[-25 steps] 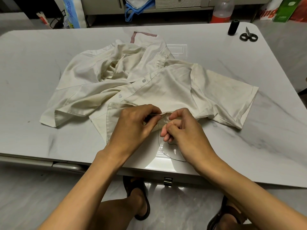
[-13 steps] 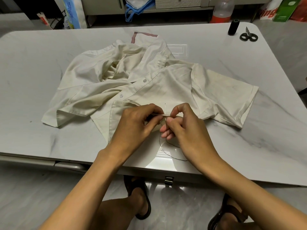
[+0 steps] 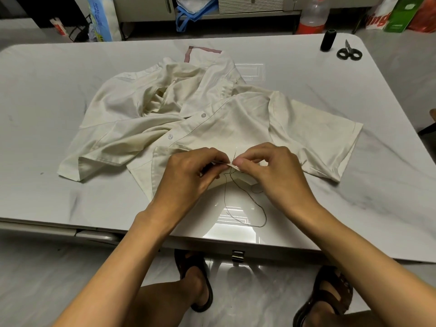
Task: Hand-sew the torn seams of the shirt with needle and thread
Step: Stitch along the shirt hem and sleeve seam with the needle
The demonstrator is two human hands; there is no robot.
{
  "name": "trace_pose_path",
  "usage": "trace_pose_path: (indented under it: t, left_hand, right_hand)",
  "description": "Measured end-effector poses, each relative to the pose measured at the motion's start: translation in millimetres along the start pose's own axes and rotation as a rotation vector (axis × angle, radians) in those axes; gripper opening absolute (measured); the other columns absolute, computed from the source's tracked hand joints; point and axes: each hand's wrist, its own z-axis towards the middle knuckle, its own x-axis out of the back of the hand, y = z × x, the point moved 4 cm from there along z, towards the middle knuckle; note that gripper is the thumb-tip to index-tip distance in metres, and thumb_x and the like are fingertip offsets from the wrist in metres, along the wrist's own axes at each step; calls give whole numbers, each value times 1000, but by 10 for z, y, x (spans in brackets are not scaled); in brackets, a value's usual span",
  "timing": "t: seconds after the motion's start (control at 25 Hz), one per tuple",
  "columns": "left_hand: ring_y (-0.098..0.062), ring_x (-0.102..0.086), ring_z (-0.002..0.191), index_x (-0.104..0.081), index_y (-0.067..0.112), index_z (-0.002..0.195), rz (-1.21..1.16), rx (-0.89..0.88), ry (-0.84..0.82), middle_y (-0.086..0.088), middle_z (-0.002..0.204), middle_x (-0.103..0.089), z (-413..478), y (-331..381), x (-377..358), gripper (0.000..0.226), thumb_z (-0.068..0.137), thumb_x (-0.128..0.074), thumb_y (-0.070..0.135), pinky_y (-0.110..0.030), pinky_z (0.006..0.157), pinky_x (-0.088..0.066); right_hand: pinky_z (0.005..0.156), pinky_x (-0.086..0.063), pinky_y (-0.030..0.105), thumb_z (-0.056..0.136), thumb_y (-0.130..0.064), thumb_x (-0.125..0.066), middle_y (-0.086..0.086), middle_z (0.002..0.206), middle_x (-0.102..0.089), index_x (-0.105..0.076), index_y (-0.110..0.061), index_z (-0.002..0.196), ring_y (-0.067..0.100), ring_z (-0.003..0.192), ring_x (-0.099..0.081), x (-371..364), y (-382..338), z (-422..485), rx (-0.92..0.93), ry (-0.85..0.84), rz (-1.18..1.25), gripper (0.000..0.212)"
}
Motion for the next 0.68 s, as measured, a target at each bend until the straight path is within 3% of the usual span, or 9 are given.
trace_pose_path:
  t: [0.28,0.44,0.56,0.68]
  left_hand:
    - [-6,-66,66,-73,4,89,-9,16,-15,2,72,-71,-6,0,-7,9,86,-75,13,-26,60,-52]
    - [-7,-67,66,-72,4,86,-40,37,-11,1,69,-70,1,2,-1,6,84,-76,8,-25,59,-51]
    - [-5,-68,65,-73,4,86,-52,71,-24,2,69,-71,-8,-17,5,6,84,-77,8,-25,59,-53]
    - [-4,-69,66,-73,5,87,-68,98,-42,2,70,-71,-9,-28,10,5,85,-77,7,-26,61,-54]
  right_hand:
    - [79,-51,30,81,-21,-76,-4,80,-73,-78,-19,78,10,80,-65,-33,40,36,-91,-16,193,4]
    - [85,-52,24,92,-13,-63,2,89,-75,-69,-8,88,10,87,-69,58,0,68,-78,108,474,10]
    - [82,-58,29,99,-7,-51,9,87,-75,-58,-4,93,20,82,-72,78,-22,74,-111,116,731,10]
    - [77,-57,27,98,-5,-54,3,74,-70,-60,-3,97,14,72,-68,66,-22,66,-84,141,716,7]
